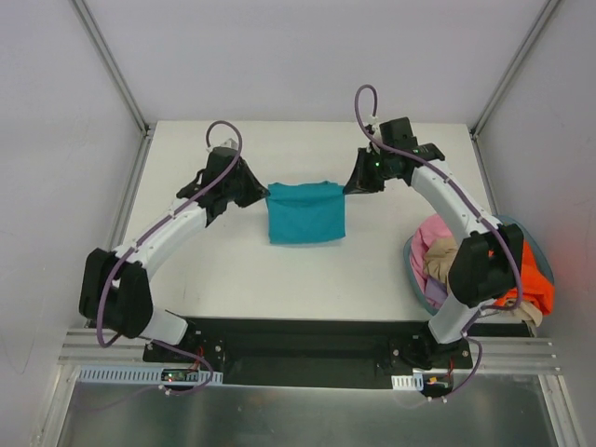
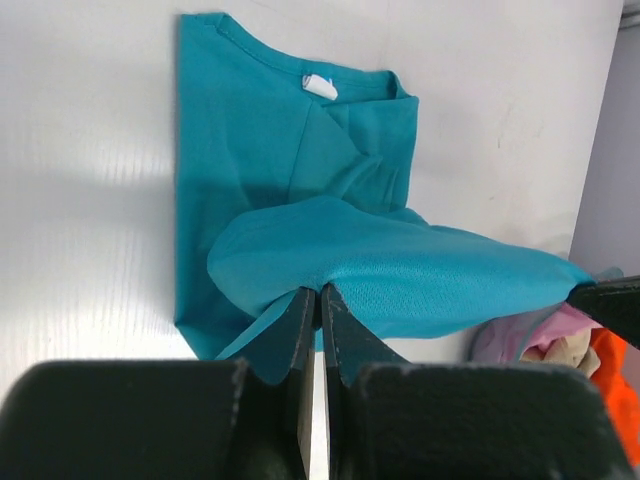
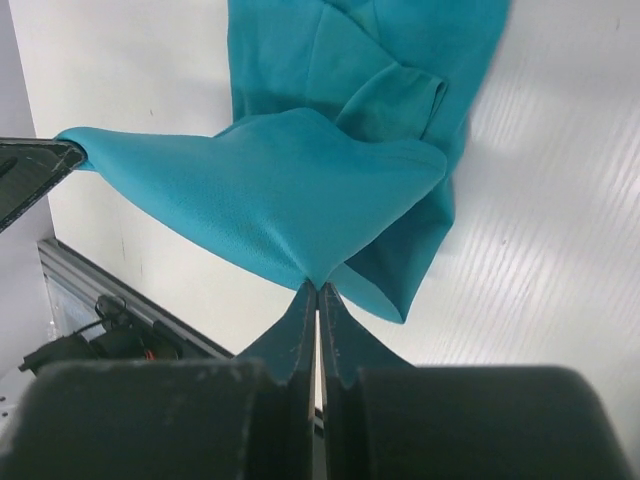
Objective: Fold and stack the t-shirts
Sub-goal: Fold the tshirt
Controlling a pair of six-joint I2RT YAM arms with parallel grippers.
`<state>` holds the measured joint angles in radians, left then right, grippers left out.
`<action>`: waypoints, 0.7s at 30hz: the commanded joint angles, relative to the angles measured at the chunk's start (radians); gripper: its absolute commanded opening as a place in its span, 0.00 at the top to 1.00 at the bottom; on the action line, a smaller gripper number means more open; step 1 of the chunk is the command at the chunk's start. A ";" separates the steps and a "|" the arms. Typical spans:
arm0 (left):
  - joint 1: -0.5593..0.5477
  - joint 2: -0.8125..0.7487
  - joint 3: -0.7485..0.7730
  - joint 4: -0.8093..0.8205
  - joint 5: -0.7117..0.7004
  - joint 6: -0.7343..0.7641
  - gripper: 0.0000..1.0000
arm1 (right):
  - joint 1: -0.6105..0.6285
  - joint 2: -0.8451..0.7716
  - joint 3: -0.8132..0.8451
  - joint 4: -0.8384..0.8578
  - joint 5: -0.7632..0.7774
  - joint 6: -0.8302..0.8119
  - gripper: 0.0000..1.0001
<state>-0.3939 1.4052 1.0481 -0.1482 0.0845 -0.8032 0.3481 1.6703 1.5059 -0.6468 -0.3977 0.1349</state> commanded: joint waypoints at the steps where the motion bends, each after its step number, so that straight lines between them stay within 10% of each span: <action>1: 0.075 0.135 0.107 0.015 0.073 0.027 1.00 | -0.041 0.110 0.128 0.029 -0.042 -0.015 1.00; 16: 0.154 0.584 0.433 0.027 0.132 0.027 1.00 | -0.100 0.598 0.500 0.176 -0.046 -0.008 0.92; 19: 0.171 0.652 0.505 0.027 0.205 0.053 0.79 | -0.106 0.700 0.618 0.158 -0.119 -0.014 0.81; 21: 0.176 0.684 0.547 0.026 0.256 0.065 0.41 | -0.107 0.715 0.639 0.151 -0.133 -0.014 0.50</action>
<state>-0.2420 2.0483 1.4937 -0.1307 0.2462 -0.7708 0.2527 2.3730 2.0556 -0.5060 -0.4698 0.1379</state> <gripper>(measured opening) 0.353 0.332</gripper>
